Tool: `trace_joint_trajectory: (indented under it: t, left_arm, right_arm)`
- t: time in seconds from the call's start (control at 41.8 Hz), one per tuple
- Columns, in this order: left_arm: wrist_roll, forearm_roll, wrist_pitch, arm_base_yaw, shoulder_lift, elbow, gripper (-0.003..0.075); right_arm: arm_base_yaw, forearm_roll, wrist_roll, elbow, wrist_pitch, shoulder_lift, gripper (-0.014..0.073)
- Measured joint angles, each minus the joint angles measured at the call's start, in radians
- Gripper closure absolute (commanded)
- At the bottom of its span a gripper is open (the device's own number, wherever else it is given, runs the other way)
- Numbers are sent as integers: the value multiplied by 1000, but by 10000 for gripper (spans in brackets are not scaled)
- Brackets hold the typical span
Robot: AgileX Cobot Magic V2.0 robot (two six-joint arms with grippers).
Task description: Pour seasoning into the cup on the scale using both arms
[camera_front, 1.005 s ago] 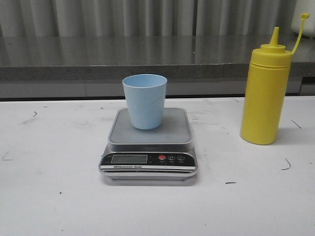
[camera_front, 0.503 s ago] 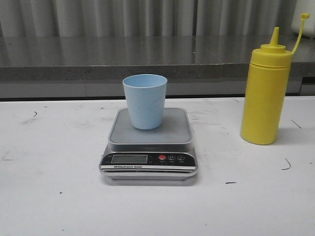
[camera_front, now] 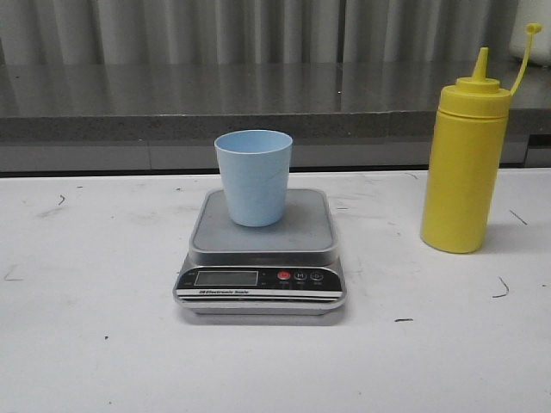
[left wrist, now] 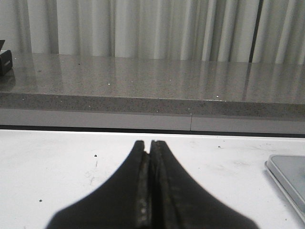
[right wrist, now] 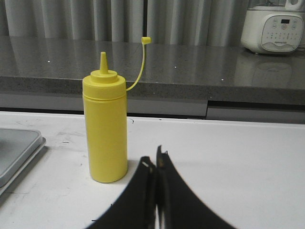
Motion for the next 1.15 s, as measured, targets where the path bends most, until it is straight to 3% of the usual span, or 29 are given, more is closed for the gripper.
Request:
trace_joint_trajectory:
  t: [1.149]
  left_arm:
    - [0,0,0,0,0,0,740]
  right_arm:
    - [0,67,-46,0,51,0,660]
